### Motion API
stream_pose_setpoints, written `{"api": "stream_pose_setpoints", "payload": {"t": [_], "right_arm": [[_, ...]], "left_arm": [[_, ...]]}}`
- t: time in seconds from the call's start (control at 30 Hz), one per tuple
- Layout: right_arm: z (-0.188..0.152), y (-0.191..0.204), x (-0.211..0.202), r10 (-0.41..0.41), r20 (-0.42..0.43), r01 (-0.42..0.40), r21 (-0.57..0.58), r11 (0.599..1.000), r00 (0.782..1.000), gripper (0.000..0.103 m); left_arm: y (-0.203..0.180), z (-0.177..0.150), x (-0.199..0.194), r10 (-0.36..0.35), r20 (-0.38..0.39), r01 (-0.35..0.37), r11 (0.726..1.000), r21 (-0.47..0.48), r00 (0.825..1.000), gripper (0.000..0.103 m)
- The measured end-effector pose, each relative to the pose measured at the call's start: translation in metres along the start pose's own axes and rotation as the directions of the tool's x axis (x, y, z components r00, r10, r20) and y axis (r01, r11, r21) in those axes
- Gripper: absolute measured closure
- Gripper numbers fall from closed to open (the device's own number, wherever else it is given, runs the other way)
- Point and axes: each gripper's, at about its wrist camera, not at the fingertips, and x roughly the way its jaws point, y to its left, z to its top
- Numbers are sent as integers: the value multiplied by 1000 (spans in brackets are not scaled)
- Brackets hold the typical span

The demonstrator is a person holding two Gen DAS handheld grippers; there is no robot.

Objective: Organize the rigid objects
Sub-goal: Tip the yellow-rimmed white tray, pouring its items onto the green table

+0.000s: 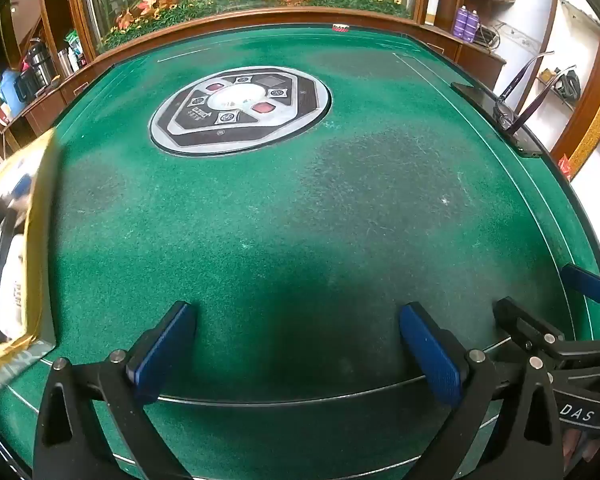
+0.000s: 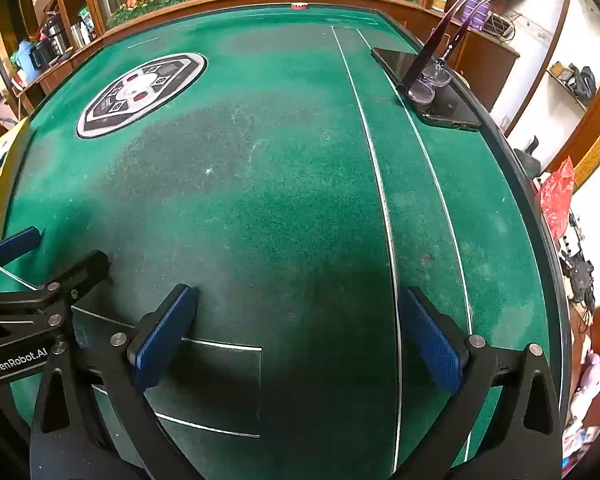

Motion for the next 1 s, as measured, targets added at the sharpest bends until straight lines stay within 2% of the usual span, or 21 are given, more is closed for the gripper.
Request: {"api": "stream_pose_setpoints", "payload": {"t": [0.53, 1.0], "right_arm": [[-2, -1, -2, -2, -15, 2, 8, 1000, 1000, 1], [-36, -8, -20, -25, -25, 26, 49, 998, 999, 1]], "left_arm": [[0, 0, 0, -3, 1, 3, 1000, -2, 1000, 0], [0, 0, 0, -4, 0, 4, 1000, -2, 1000, 0]]}}
